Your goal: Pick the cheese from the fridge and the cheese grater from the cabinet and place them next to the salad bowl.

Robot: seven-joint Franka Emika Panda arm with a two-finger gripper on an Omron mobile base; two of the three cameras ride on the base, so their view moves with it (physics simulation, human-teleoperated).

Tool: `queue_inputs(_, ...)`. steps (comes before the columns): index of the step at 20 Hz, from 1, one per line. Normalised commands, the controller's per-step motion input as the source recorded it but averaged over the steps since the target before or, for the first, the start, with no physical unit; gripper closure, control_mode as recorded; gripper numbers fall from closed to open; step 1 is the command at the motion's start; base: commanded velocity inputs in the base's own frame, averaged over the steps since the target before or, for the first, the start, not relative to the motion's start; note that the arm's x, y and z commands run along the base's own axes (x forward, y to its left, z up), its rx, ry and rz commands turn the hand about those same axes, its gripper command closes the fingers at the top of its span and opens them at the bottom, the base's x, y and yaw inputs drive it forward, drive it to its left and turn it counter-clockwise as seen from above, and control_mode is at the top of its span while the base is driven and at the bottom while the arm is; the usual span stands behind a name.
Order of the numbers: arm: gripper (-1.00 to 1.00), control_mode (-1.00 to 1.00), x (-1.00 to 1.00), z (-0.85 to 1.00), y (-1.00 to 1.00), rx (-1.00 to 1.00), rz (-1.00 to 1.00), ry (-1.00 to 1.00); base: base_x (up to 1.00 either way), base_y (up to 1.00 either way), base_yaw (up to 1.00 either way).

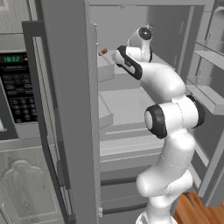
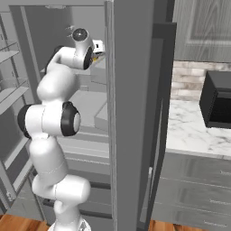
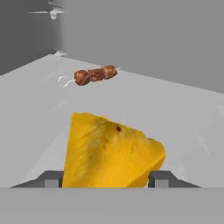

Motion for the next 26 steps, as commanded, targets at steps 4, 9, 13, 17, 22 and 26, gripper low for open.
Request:
queue_inputs(4,1.0,-1.0,-0.76,0.03,0.0,0.0,0.0,-0.04,0.0,0.0,0.0)
queue_inputs(9,1.0,-1.0,-0.85,0.34,0.0,0.0,0.0,-0.08,0.0,0.0,0.0)
queue_inputs(13,1.0,-1.0,-0.84,0.24,0.0,0.0,0.0,-0.03,0.0,0.0,0.0)
queue_inputs(17,1.0,-1.0,-0.86,0.27,0.0,0.0,-0.01,0.0,0.0,0.0,0.0)
queue_inputs(22,1.0,-1.0,-0.8,0.19,0.0,0.0,-0.03,0.0,0.0,0.0,0.0)
queue_inputs(26,1.0,-1.0,-0.84,0.02,0.0,0.0,-0.04,0.0,0.0,0.0,0.0)
